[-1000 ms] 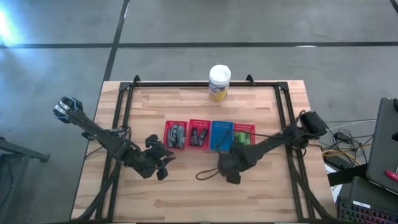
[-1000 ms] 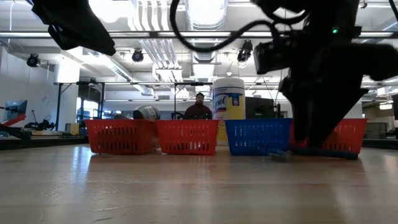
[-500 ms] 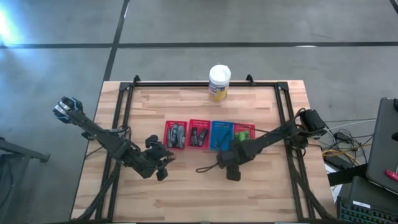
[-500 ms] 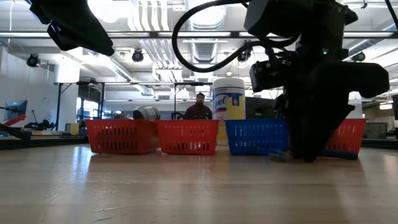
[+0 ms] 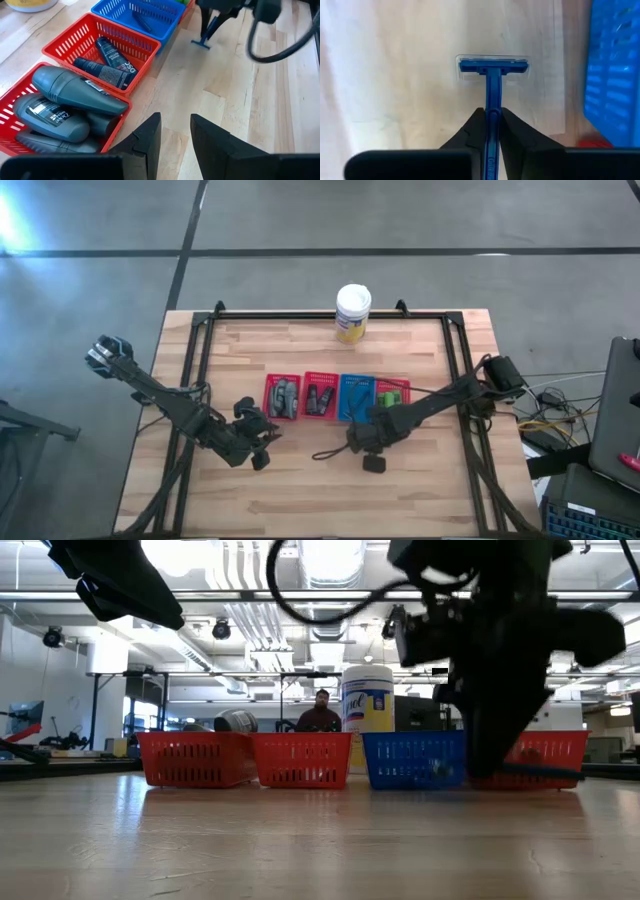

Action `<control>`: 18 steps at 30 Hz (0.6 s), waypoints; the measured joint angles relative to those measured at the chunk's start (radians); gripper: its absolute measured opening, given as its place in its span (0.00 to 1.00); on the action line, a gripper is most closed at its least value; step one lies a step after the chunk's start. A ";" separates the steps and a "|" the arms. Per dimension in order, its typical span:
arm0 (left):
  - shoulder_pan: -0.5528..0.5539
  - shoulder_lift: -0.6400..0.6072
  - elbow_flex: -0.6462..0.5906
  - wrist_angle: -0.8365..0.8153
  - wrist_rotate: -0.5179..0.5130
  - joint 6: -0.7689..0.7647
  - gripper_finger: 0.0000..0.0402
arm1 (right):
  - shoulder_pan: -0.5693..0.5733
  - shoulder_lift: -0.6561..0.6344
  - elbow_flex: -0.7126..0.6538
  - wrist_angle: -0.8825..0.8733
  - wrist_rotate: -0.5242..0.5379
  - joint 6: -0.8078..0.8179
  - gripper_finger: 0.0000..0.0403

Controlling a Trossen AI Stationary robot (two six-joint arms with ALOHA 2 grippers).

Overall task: Pick & Place Travel size toiletries
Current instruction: Put the blue razor into the blue bin

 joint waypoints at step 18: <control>0.000 0.000 -0.001 0.016 -0.005 0.048 0.27 | -0.263 -0.159 0.155 -0.146 0.108 0.610 0.13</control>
